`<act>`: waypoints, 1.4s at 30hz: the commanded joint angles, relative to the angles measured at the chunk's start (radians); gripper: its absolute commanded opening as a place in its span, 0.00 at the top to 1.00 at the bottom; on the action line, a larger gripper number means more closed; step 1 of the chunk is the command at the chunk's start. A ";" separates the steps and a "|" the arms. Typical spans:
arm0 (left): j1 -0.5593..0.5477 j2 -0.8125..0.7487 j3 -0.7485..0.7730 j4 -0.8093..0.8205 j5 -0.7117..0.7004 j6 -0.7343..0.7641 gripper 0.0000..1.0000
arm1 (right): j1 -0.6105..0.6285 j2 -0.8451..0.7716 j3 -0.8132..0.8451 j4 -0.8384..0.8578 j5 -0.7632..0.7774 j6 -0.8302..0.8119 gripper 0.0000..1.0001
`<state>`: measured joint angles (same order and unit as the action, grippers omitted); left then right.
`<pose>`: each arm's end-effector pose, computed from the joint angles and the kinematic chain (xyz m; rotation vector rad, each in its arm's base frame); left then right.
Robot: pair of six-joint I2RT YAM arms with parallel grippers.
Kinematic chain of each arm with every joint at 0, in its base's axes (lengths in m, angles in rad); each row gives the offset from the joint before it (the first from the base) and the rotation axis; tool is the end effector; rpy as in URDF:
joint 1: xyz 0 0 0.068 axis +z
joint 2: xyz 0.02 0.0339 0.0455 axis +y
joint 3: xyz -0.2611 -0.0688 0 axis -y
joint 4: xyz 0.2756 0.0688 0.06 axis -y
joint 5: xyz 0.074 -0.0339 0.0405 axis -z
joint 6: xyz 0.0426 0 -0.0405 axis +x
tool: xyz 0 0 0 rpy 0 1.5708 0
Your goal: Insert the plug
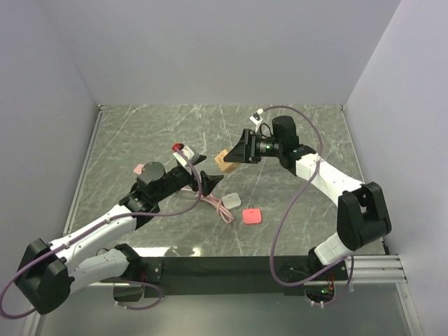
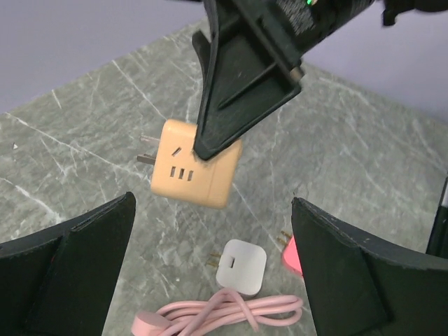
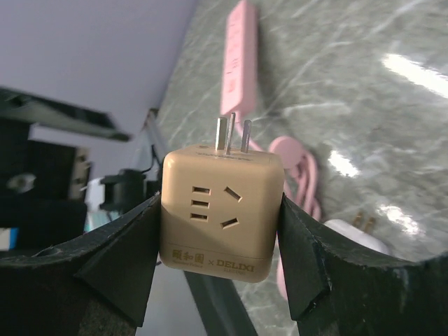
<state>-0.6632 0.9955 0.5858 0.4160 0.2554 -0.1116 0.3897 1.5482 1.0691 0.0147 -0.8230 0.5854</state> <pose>0.2060 -0.1746 0.2786 0.6383 1.4918 -0.8031 0.3382 0.1726 0.2546 -0.3591 2.1512 1.4211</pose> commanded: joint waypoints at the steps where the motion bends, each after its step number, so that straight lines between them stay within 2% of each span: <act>1: -0.029 0.017 0.055 -0.006 -0.030 0.075 0.01 | 0.011 -0.085 -0.023 0.125 -0.126 0.044 1.00; 16: -0.105 0.120 0.100 -0.029 -0.128 0.101 0.01 | 0.072 -0.076 -0.038 0.183 -0.192 0.073 1.00; 19: -0.108 0.130 0.108 -0.037 -0.130 0.101 0.17 | 0.077 -0.066 -0.040 0.197 -0.192 0.083 1.00; 20: -0.108 0.134 0.111 -0.046 -0.130 0.099 0.27 | 0.078 -0.062 -0.038 0.197 -0.192 0.085 1.00; 24: -0.113 0.149 0.123 -0.057 -0.117 0.101 0.48 | 0.081 -0.059 -0.031 0.186 -0.186 0.077 1.00; 27: -0.113 0.161 0.128 -0.068 -0.088 0.131 0.67 | 0.080 -0.057 -0.024 0.183 -0.188 0.071 1.00; 28: -0.115 0.167 0.134 -0.069 -0.079 0.132 0.81 | 0.080 -0.057 -0.024 0.183 -0.188 0.070 1.00; 30: -0.115 0.173 0.137 -0.071 -0.061 0.132 0.99 | 0.080 -0.059 -0.018 0.180 -0.174 0.054 0.98; 31: -0.115 0.173 0.137 -0.069 -0.056 0.130 0.99 | 0.078 -0.060 -0.015 0.171 -0.163 0.044 0.96; 34: -0.116 0.164 0.132 -0.069 -0.048 0.118 0.99 | 0.058 -0.076 -0.017 0.200 -0.118 0.030 0.83; 35: -0.115 0.160 0.134 -0.074 -0.041 0.119 0.99 | 0.048 -0.092 -0.026 0.224 -0.108 0.036 0.62; 36: -0.115 0.154 0.135 -0.077 -0.035 0.078 0.99 | 0.032 -0.102 -0.037 0.246 -0.097 0.031 0.49; 38: -0.115 0.149 0.138 -0.085 -0.024 0.067 0.99 | 0.015 -0.123 -0.037 0.252 -0.050 0.005 0.31; 41: -0.115 0.143 0.137 -0.077 0.018 0.052 0.99 | -0.002 -0.145 -0.017 0.217 0.011 -0.062 0.18; 42: -0.115 0.143 0.137 -0.077 0.031 0.049 0.99 | -0.009 -0.146 -0.003 0.208 0.027 -0.077 0.18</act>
<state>-0.7689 1.1580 0.6834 0.3176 0.1864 -0.0280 0.4122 1.4662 1.0107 0.1600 -0.8864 0.5835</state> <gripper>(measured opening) 0.668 0.814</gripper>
